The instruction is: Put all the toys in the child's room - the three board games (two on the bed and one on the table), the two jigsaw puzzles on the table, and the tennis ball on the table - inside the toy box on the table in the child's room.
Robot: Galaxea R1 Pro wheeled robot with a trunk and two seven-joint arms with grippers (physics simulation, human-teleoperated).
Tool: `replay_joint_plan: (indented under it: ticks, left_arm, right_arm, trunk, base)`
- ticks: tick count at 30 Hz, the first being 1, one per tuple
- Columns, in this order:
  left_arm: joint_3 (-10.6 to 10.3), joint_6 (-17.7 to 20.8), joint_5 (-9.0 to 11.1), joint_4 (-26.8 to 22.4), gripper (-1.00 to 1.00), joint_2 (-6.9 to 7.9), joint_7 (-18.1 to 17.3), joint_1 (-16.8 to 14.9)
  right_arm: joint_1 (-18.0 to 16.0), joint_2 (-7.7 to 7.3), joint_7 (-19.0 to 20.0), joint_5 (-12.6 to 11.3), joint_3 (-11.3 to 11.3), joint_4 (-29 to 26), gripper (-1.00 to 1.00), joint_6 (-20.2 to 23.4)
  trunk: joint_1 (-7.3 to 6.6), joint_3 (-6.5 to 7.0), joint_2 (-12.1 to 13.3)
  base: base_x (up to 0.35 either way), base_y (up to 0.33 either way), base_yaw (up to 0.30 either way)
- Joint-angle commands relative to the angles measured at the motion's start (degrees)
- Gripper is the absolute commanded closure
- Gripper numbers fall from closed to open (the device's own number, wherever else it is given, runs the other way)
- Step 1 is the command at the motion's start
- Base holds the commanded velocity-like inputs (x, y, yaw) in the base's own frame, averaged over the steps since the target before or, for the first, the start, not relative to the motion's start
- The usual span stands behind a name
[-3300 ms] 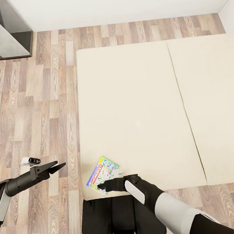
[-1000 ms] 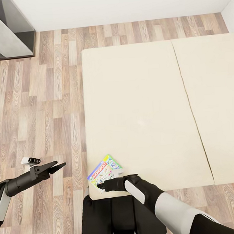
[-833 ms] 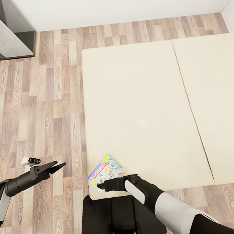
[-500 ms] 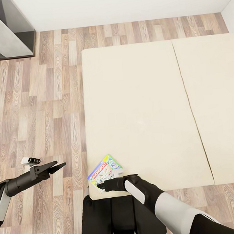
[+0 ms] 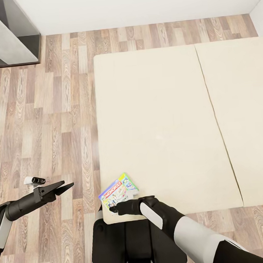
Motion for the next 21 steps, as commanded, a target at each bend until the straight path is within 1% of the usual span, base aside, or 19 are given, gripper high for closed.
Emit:
replay_joint_plan:
  ticks: [1, 8, 14, 21]
  left_arm:
    - [0.0, 0.61, -0.04, -0.02, -1.0, -0.01, -0.23, 0.0]
    - [0.0, 0.58, -0.04, -0.02, -1.0, -0.06, -0.23, 0.0]
    - [0.0, 0.58, -0.04, -0.02, -1.0, -0.07, -0.23, 0.0]
    - [0.0, 0.57, -0.04, -0.02, -1.0, -0.07, -0.23, 0.0]
  right_arm:
    - [-0.05, 0.0, 0.09, -0.04, 0.14, 0.02, -1.0, 0.11]
    - [-0.05, 0.0, 0.09, 0.02, 0.14, 0.0, -1.0, -0.1]
    - [-0.03, 0.0, 0.12, 0.07, 0.22, 0.08, -1.0, -3.11]
    - [-0.05, 0.0, 0.13, 0.11, 0.23, 0.1, -1.0, -3.86]
  trunk:
    - [0.03, -0.05, -0.09]
    - [0.03, -0.05, -0.09]
    - [0.03, -0.05, -0.09]
    - [0.03, -0.05, -0.09]
  base:
    - [-0.001, 0.003, 0.0]
    - [0.0, 0.001, 0.0]
    - [0.0, 0.0, 0.0]
    - [0.0, 0.0, 0.0]
